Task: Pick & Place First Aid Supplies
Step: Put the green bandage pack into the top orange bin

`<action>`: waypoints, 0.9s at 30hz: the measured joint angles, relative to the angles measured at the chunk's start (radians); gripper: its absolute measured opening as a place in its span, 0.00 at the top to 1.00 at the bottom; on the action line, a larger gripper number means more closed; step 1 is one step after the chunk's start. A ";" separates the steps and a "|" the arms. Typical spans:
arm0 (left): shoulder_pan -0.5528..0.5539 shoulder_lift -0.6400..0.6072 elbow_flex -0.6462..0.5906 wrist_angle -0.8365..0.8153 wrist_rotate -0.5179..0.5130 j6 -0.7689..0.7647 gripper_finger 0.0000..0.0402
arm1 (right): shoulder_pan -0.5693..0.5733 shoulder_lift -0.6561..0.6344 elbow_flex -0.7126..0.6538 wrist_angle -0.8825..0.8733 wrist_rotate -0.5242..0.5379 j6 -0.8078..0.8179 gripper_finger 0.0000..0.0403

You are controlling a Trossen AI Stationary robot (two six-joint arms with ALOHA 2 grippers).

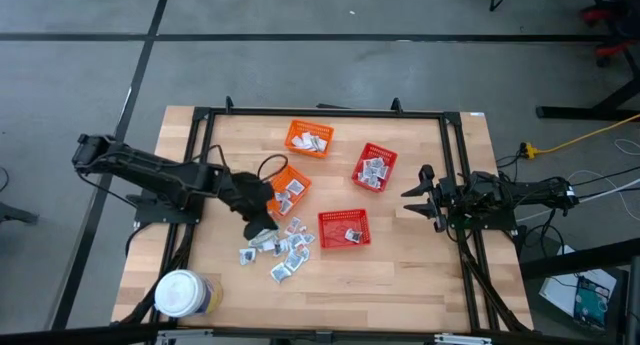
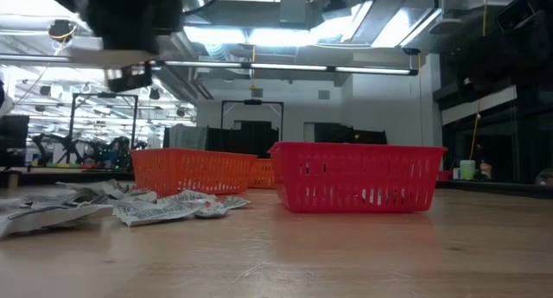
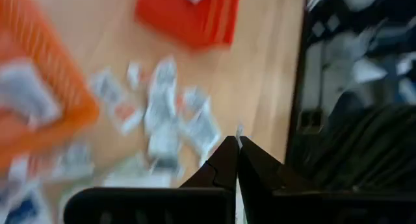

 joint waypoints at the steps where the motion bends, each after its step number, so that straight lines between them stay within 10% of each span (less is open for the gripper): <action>1: 0.013 0.005 0.000 0.033 0.000 0.005 1.00 | 0.000 0.000 0.000 0.000 0.000 0.000 0.60; 27: 0.378 0.297 0.056 0.738 0.010 0.159 0.99 | 0.000 0.000 0.000 0.000 0.000 0.000 0.60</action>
